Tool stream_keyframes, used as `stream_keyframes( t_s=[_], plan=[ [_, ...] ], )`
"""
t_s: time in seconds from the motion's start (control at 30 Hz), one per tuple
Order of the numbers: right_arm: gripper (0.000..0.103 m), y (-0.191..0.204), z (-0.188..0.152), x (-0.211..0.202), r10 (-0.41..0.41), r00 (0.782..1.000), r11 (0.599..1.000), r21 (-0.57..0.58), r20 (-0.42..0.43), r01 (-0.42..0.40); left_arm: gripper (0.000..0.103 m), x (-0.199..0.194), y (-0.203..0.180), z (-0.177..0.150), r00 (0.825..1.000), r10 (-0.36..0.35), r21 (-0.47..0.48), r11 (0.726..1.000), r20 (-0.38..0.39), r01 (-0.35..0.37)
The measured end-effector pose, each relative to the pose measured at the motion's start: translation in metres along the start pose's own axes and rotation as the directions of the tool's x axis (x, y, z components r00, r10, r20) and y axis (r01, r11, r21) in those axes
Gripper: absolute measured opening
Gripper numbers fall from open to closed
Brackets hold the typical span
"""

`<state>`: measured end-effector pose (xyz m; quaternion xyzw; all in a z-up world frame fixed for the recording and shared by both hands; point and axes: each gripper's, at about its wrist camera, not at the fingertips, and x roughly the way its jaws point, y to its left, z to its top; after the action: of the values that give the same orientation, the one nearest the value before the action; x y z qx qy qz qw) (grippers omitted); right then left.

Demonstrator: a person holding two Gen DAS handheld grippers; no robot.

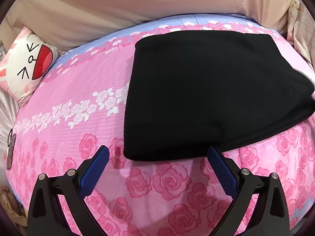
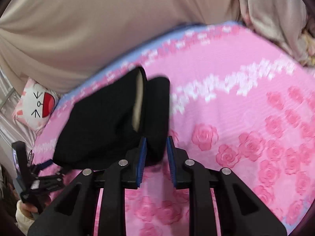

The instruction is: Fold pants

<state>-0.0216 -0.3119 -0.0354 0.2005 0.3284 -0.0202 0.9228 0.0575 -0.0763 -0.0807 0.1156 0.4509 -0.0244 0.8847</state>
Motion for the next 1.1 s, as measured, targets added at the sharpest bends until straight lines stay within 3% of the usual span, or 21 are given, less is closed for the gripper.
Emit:
stream_keyframes(
  t_s=[0.23, 0.33, 0.37, 0.4, 0.5, 0.57, 0.67, 0.77, 0.87, 0.97, 1.1],
  plan=[
    [0.023, 0.024, 0.006, 0.039, 0.034, 0.995, 0.998, -0.042, -0.096, -0.038, 0.098, -0.001, -0.008, -0.001, 1.000, 0.003, 0.016, 1.000, -0.015, -0.003],
    [0.029, 0.031, 0.001, 0.049, 0.003, 0.995, 0.997, -0.070, -0.100, -0.010, 0.098, -0.001, -0.007, -0.003, 1.000, -0.005, 0.016, 1.000, -0.019, 0.005],
    [0.027, 0.034, -0.001, 0.051, -0.009, 0.995, 0.996, -0.089, -0.099, 0.000, 0.098, -0.001, -0.007, -0.003, 1.000, -0.005, 0.016, 1.000, -0.020, 0.005],
    [0.016, 0.036, -0.002, 0.051, -0.007, 0.995, 0.995, -0.104, -0.102, -0.003, 0.098, -0.001, -0.006, -0.004, 1.000, -0.007, 0.016, 1.000, -0.021, 0.007],
    [0.007, 0.045, -0.005, 0.042, -0.009, 0.995, 0.991, -0.132, -0.099, -0.004, 0.098, 0.000, -0.003, -0.004, 1.000, -0.010, 0.013, 1.000, -0.025, 0.010],
    [0.005, 0.049, -0.004, 0.027, 0.032, 0.996, 0.993, -0.108, -0.079, -0.040, 0.098, 0.001, -0.001, -0.004, 1.000, -0.010, 0.011, 1.000, -0.028, 0.010],
    [0.005, 0.050, -0.004, 0.017, 0.026, 0.998, 0.994, -0.108, -0.059, -0.032, 0.098, 0.003, 0.002, -0.005, 0.999, -0.010, 0.007, 1.000, -0.035, 0.011],
    [0.010, 0.033, -0.015, 0.046, -0.025, 0.992, 0.997, -0.079, -0.121, 0.016, 0.098, 0.007, 0.003, -0.005, 0.999, -0.019, 0.002, 1.000, -0.049, 0.019],
    [0.014, 0.026, -0.013, 0.028, 0.033, 0.997, 0.999, -0.005, -0.073, -0.034, 0.098, 0.006, 0.003, -0.005, 0.999, -0.019, 0.008, 1.000, -0.048, 0.019],
    [0.014, 0.020, -0.009, 0.008, -0.043, 0.999, 0.999, -0.030, -0.017, 0.042, 0.098, 0.005, 0.006, -0.005, 0.999, -0.021, 0.009, 1.000, -0.042, 0.022],
    [0.016, -0.006, -0.014, -0.007, -0.153, 0.988, 0.988, -0.022, -0.022, 0.153, 0.098, 0.001, 0.013, -0.005, 0.999, -0.043, -0.008, 0.999, -0.028, 0.043]
  ],
)
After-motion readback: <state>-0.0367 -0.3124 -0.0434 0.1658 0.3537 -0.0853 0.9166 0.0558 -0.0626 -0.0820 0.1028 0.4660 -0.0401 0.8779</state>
